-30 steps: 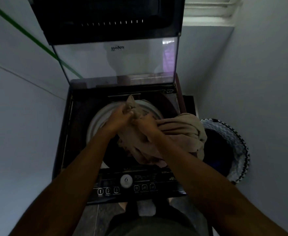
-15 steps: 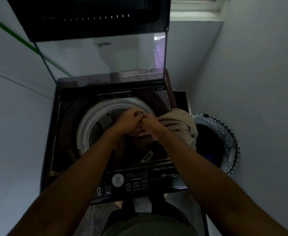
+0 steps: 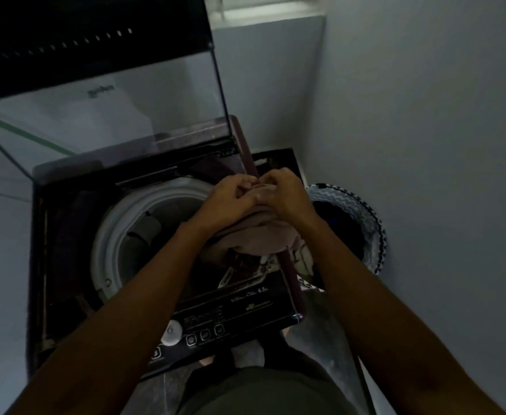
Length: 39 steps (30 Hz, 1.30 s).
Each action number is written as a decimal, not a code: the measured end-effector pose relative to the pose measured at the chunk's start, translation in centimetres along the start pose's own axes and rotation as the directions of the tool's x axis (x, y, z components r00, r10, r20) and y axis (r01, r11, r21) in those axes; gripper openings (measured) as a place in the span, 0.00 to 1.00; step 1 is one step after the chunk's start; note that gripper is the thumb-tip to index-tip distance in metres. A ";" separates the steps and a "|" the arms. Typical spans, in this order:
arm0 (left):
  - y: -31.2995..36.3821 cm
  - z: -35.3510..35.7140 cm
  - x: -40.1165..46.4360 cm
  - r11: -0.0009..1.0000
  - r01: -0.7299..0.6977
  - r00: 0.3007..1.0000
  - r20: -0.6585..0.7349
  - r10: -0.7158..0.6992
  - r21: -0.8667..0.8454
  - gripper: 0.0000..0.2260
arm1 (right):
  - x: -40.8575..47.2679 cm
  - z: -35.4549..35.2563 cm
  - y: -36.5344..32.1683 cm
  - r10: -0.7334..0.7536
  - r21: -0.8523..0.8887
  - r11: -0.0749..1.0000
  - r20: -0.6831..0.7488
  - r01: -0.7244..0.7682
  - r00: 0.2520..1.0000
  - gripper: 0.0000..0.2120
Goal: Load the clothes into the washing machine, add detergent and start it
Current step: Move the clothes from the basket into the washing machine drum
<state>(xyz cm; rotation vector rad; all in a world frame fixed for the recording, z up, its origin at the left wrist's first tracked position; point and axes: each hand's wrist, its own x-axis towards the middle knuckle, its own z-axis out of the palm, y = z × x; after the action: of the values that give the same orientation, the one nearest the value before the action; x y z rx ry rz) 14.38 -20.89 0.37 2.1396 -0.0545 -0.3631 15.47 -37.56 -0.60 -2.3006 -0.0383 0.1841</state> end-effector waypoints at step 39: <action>-2.6 -9.1 -4.8 0.995 -0.098 0.993 -0.060 0.098 -0.007 0.41 | -0.9 4.5 -12.9 -0.118 -0.225 0.964 0.121 0.143 0.986 0.21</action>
<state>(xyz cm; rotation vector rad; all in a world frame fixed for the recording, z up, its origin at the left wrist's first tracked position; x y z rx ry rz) 12.09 -11.23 4.14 2.1272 -0.1229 -0.2419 14.34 -25.67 6.09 -2.5102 -0.2798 0.2449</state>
